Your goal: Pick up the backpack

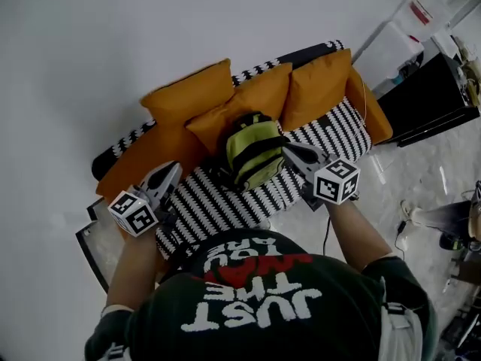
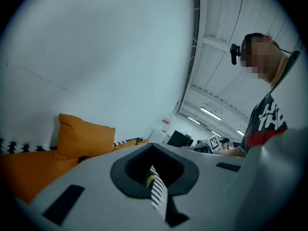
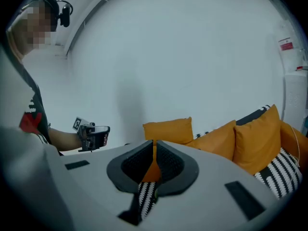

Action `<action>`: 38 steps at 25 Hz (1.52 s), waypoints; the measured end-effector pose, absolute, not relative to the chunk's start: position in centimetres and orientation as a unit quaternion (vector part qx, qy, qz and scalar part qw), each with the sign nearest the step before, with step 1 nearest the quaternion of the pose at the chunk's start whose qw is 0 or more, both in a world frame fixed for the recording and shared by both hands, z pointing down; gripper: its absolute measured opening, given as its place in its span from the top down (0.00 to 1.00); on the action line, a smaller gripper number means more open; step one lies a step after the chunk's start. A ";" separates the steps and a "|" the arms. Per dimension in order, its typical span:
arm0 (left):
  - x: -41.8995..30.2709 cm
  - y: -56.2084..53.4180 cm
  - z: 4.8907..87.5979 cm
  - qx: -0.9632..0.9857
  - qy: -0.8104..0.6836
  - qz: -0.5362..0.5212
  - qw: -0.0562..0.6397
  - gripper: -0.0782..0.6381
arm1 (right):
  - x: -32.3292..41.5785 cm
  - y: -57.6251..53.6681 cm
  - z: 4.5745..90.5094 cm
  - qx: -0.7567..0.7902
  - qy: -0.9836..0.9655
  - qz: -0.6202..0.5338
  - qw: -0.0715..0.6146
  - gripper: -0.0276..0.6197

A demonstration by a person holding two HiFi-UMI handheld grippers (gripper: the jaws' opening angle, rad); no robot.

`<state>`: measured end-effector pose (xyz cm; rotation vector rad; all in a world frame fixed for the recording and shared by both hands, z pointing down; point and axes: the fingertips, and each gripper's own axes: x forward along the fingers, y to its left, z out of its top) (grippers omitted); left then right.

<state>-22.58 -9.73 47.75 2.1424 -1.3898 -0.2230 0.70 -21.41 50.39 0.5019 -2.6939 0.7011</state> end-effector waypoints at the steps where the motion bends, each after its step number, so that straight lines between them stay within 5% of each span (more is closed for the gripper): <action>1: -22.7 -10.4 48.3 0.802 -0.520 -0.075 0.284 0.89 | 0.0 -21.8 50.9 0.166 -0.943 0.240 0.162 0.91; 12: -20.6 -26.8 57.4 0.858 -0.430 0.086 0.268 0.89 | -1.0 -23.5 56.4 0.170 -0.939 0.232 0.186 0.91; 16: -18.0 -31.0 62.2 0.864 -0.386 0.187 0.263 0.79 | 0.0 -23.4 58.7 0.182 -0.933 0.248 0.186 0.91; 24: -12.9 -33.7 68.9 0.858 -0.304 0.318 0.264 0.63 | 2.5 -23.2 62.0 0.202 -0.920 0.282 0.185 0.91; 38: -12.0 -35.1 75.5 0.808 -0.297 0.453 0.233 0.62 | 4.8 -23.4 63.8 0.215 -0.911 0.298 0.187 0.91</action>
